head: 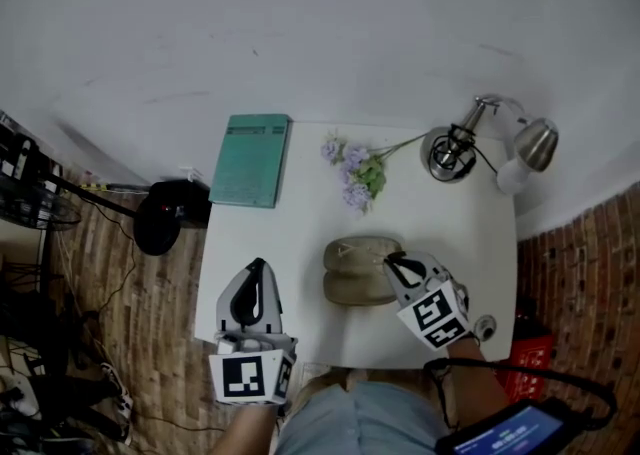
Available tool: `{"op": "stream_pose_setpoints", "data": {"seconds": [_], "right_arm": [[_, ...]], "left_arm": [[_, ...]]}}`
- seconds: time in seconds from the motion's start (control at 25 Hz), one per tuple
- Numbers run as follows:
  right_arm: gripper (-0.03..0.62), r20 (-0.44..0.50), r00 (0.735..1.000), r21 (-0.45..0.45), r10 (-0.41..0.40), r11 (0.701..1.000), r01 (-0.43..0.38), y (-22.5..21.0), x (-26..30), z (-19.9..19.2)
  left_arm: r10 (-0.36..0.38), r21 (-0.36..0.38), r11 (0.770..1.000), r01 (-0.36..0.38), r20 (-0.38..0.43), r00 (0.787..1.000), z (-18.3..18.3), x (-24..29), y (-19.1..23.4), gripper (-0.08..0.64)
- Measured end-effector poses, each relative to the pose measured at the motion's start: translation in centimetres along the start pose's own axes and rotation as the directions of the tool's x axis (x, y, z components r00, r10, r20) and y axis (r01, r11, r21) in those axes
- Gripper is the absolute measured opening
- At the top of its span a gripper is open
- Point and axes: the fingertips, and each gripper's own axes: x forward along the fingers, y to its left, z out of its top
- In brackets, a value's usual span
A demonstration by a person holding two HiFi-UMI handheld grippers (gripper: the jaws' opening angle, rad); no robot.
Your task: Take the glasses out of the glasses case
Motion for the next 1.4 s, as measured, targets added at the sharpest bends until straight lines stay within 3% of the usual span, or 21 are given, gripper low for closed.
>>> {"op": "stream_pose_setpoints", "data": {"seconds": [0.36,0.72,1.16,1.4], "right_arm": [[0.037,0.098,0.991,0.013,-0.093,0.996,0.092,-3.0,-2.2,4.0],[0.037,0.22,0.956,0.042,-0.193,0.981,0.188,-5.3,-5.6,8.5],[0.037,0.388,0.876,0.057,-0.286,0.956,0.287,-6.5,-11.0,14.8],[0.037,0.48,0.805,0.088,-0.348,0.932,0.351,-7.2,-14.9,17.8]], "left_arm": [[-0.035,0.027,0.999,0.034,0.063,0.997,2.9,1.3,-0.9,0.006],[-0.052,0.052,0.998,0.046,0.112,0.992,5.5,1.7,-1.7,0.006],[-0.105,0.086,0.992,0.09,0.186,0.977,8.7,1.8,-3.2,0.006],[-0.114,0.086,0.992,0.096,0.23,0.967,11.4,1.6,-3.8,0.006]]}}
